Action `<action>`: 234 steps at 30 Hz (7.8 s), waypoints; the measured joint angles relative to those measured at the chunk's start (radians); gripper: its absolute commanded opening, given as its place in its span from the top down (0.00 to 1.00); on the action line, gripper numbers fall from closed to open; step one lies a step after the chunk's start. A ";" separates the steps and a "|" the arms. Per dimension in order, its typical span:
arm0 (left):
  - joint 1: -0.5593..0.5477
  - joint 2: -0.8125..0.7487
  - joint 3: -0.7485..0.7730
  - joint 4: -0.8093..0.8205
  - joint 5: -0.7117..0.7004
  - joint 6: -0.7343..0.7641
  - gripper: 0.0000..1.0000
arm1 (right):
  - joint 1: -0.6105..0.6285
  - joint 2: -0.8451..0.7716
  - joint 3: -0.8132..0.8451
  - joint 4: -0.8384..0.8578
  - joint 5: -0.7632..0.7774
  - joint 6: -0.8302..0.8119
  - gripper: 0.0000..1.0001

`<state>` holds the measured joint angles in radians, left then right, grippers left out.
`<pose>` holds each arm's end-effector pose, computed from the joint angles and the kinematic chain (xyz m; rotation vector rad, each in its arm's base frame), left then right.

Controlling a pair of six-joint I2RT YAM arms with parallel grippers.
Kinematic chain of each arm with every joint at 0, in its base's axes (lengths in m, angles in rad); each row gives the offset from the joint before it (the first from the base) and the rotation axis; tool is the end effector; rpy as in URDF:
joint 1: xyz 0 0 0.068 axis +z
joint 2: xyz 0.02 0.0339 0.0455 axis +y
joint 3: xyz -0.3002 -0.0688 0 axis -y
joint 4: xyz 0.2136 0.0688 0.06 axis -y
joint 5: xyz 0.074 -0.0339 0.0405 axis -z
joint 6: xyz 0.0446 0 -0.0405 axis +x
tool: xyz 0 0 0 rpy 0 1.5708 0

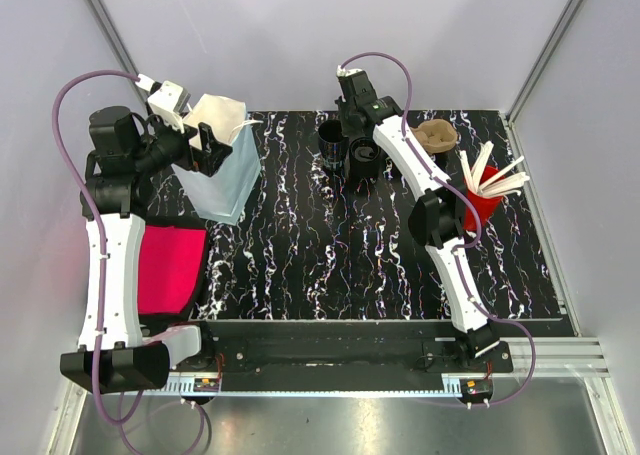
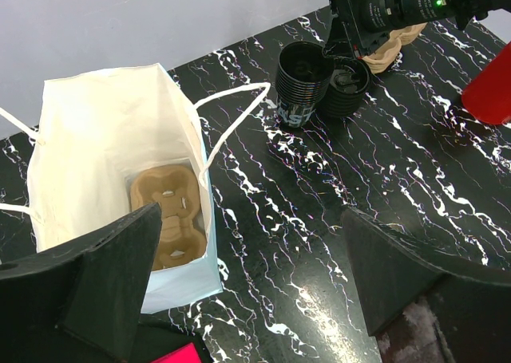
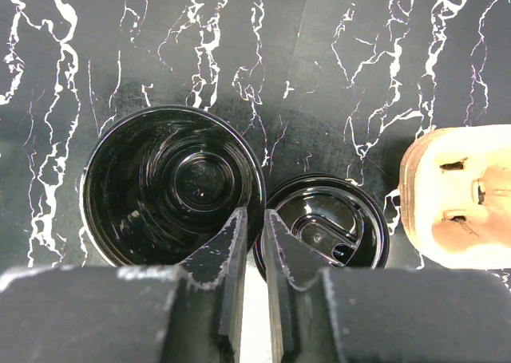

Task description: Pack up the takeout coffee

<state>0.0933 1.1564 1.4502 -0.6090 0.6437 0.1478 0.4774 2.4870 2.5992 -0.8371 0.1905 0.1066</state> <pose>0.1921 -0.0089 0.4736 0.4822 1.7792 -0.4367 0.4940 0.2461 0.3017 -0.3238 2.2582 0.0868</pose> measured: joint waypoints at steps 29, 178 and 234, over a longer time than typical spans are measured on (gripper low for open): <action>0.001 0.004 0.000 0.001 0.001 0.000 0.01 | -0.001 0.002 0.000 0.000 0.000 0.009 0.90; -0.353 0.088 -0.090 -0.025 -0.143 0.060 0.01 | 0.028 -0.749 -1.241 0.397 -0.389 -0.154 0.64; -0.226 0.211 0.239 -0.331 -0.678 0.113 0.01 | -0.066 -0.791 -0.921 0.107 -0.190 -0.278 0.09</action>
<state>-0.1329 1.3674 1.6894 -0.9401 -0.0338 0.2607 0.4114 1.6958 1.6783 -0.7300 0.0002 -0.1715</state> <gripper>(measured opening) 0.987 0.899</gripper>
